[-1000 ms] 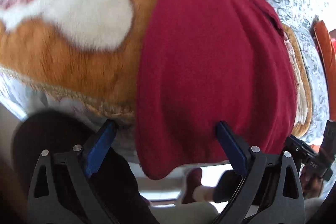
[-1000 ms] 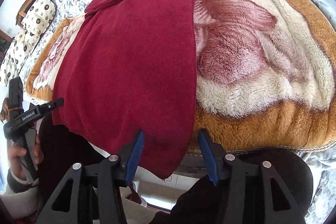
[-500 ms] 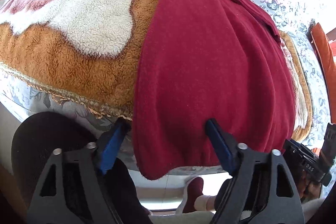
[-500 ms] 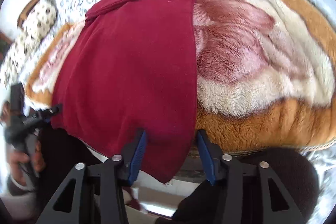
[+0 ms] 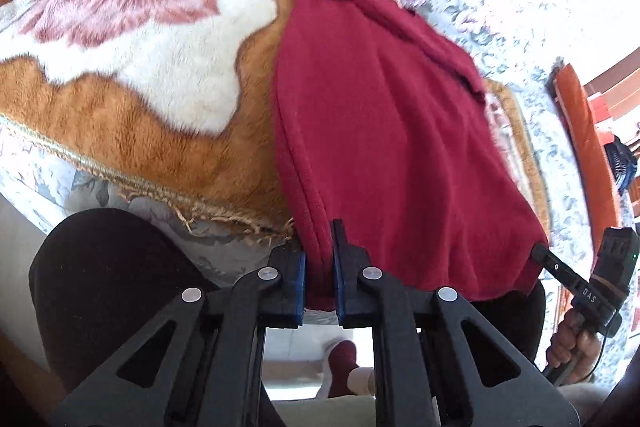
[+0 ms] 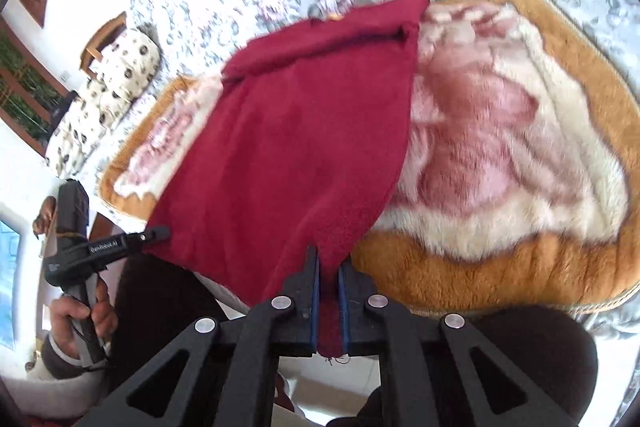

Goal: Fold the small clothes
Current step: 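Grasp the sweater hem with the left tool while the right tool grasps it too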

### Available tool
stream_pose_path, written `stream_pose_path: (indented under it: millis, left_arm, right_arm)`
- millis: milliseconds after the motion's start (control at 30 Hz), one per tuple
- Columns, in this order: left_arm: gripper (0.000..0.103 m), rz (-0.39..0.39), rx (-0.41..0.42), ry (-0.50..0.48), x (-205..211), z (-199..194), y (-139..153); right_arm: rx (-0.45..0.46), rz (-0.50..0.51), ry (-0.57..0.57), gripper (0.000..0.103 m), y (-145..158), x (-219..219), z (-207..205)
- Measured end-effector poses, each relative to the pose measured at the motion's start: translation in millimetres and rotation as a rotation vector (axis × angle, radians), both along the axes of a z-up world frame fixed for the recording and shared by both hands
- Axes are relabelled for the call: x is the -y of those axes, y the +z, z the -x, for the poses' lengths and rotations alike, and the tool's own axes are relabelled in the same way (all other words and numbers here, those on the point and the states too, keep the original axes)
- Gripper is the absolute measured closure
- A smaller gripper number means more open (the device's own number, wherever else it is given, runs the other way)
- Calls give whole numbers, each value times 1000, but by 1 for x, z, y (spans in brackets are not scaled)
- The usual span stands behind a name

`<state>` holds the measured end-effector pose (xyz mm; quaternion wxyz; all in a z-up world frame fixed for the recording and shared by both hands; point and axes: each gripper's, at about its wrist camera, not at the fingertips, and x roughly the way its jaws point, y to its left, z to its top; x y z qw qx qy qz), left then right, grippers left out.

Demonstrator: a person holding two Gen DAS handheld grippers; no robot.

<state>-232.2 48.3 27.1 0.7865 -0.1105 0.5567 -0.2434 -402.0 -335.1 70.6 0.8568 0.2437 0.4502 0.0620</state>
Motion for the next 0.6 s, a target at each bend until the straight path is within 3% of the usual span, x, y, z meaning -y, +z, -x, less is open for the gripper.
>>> stream_pose_path:
  millis: [267, 600]
  left_arm:
    - [94, 0, 47, -48, 21, -10, 20]
    - [94, 12, 41, -63, 47, -40, 27]
  right_arm:
    - [112, -45, -28, 96, 44, 3, -22]
    - [101, -84, -62, 96, 37, 24, -54]
